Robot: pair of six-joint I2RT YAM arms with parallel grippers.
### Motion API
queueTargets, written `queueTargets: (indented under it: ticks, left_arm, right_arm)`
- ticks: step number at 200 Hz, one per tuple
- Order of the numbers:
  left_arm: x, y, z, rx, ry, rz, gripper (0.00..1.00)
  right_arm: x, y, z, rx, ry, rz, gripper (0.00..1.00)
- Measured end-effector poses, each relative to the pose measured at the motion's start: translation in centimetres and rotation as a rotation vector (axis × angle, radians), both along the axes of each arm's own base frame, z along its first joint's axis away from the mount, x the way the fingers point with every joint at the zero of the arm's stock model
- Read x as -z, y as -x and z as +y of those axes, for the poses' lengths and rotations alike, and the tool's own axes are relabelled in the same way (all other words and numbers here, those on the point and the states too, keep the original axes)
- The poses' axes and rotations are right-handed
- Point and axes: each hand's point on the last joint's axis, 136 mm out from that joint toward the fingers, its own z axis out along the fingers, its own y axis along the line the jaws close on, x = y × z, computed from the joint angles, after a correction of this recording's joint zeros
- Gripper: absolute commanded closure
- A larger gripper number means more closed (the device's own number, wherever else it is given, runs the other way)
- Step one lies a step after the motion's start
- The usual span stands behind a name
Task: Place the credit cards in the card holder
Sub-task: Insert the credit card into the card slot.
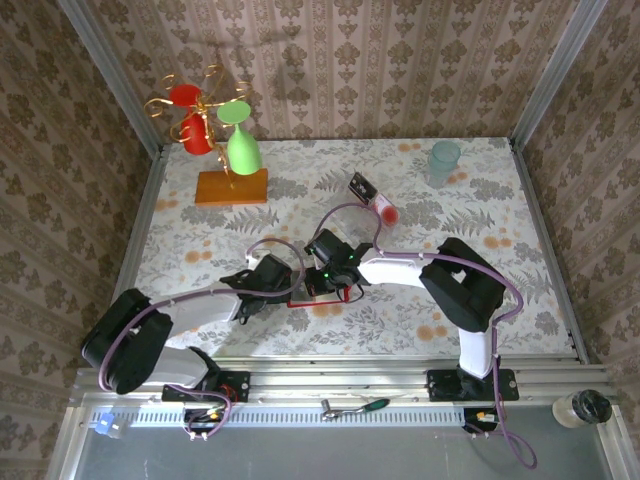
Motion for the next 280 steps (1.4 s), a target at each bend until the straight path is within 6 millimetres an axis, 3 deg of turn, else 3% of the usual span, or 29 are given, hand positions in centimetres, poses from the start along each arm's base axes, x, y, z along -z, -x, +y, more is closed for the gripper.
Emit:
queueTargets:
  ticks: [58, 145, 242, 280]
  left_arm:
    - [-2.0, -0.4, 1.1, -0.039, 0.044, -0.049, 0.00]
    - [0.4, 0.1, 1.3, -0.016, -0.022, 0.028, 0.00]
    - [0.5, -0.5, 0.5, -0.010, 0.000, 0.016, 0.00]
    - [0.5, -0.6, 0.4, -0.010, 0.004, 0.012, 0.00]
  right_arm:
    - [-2.3, -2.3, -1.5, 0.056, -0.034, -0.038, 0.97]
    - [-1.7, -3.0, -1.5, 0.052, -0.017, -0.032, 0.98]
    - [0.2, -3.2, -1.1, 0.049, 0.009, -0.004, 0.98]
    - [-0.1, -3.4, -0.4, 0.039, -0.003, -0.008, 0.98]
